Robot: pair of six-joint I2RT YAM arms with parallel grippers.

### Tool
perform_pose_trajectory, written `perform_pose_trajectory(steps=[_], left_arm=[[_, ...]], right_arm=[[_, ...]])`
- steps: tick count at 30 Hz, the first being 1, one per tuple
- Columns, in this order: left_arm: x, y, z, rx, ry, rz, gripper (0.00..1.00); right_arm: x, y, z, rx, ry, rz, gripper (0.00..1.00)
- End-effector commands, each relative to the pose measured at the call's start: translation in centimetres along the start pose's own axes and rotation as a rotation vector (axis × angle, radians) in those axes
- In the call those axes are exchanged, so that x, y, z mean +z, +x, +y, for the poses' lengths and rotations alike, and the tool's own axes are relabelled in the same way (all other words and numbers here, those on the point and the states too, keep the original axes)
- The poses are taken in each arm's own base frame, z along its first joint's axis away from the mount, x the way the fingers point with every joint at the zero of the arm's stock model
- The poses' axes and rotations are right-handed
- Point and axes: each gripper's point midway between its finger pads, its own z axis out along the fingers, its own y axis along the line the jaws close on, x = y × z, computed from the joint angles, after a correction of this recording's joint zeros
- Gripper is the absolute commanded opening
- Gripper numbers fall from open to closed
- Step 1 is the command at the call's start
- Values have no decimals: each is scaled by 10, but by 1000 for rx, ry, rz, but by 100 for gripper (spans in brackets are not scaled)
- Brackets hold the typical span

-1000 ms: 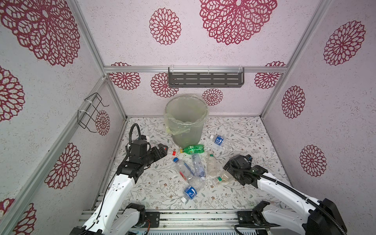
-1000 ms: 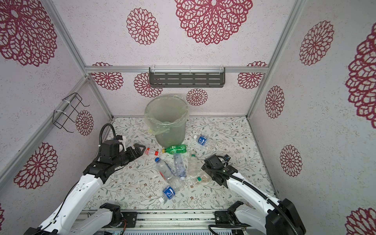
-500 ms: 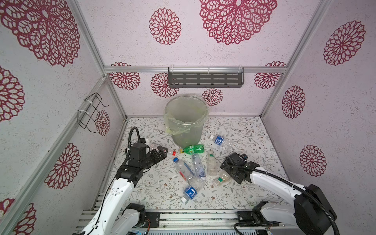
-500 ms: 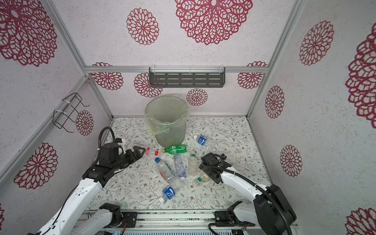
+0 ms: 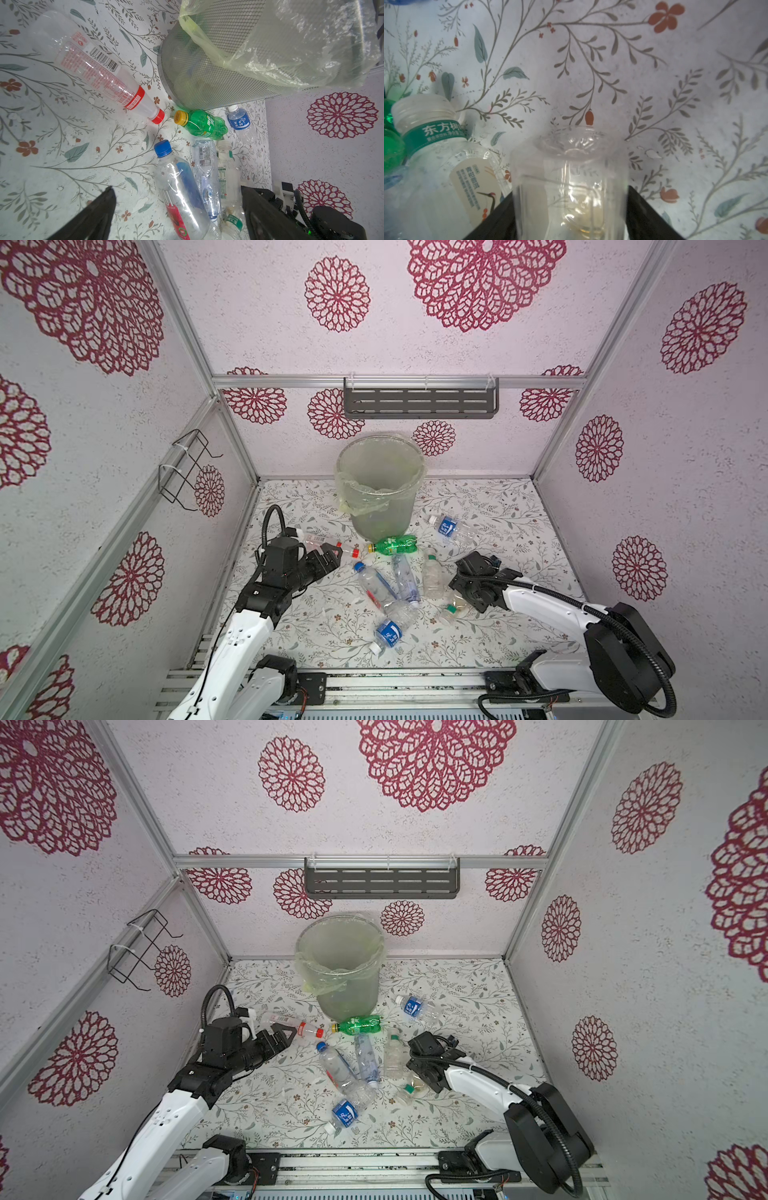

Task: Throw the plastic bottles in the bin
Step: Pick up the plastic bottle from the center of the table.

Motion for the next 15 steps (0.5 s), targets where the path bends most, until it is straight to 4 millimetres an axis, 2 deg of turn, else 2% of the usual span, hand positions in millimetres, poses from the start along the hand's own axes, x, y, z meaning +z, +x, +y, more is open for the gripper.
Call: perform_pose_trajectory(steps=[1,9,15], left_arm=[[-2,0,0,1,5,-16,97],[-5,2,2,2,1,-16,97],[-3,4,7,8,-13,-13,97]], right_arm=[[-1,-3,-5,17,9,-16,72],[-11,-8,0,14,-40,-42,59],[-24,-16,14,-6,-107,-69,57]])
